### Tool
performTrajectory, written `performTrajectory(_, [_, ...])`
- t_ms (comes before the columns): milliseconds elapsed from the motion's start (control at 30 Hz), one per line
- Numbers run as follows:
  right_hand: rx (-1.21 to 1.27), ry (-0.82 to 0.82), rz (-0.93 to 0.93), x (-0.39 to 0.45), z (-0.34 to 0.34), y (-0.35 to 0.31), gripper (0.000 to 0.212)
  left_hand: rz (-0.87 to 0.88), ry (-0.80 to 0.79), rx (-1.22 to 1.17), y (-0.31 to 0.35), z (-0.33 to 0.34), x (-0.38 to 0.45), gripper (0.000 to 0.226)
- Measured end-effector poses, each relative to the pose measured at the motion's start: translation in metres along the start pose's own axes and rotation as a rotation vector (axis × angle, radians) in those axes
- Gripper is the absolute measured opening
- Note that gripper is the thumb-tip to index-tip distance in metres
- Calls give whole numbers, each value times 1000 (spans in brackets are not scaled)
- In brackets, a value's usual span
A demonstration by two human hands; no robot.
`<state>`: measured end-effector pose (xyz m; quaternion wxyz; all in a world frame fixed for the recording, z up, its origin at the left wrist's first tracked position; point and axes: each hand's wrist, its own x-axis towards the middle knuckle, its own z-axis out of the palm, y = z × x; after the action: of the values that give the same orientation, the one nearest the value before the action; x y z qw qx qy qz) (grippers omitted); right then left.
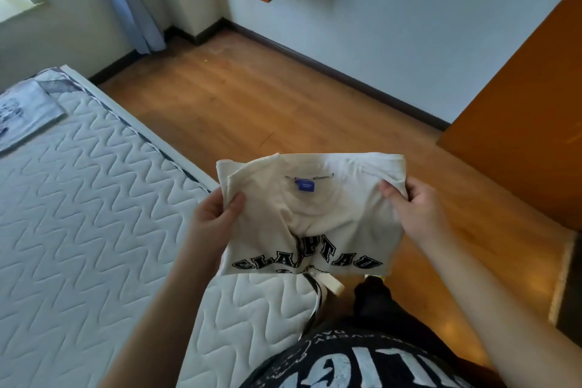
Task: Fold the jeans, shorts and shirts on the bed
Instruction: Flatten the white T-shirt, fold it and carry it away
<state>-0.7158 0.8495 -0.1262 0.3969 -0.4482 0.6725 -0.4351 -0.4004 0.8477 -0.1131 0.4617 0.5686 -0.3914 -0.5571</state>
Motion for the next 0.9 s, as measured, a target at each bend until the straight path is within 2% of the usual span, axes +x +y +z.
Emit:
performTrajectory(167, [7,-37,37,81,-31,25,13,5,85,30,0,59,56,14])
performTrajectory(400, [29,-113,96,188,-103,39,12,-42,153,27,2,171,119,20])
performTrajectory(700, [30,-77,120,292,-167,49,43,-46,112,96,25,245,188,20])
performTrajectory(800, [35,-105,116,311,-162,46,36,-51,162,87,22,253,205,19])
performTrajectory(900, [32,-140,126,329,-145,33,13,-67,188,75,22,251,217,20])
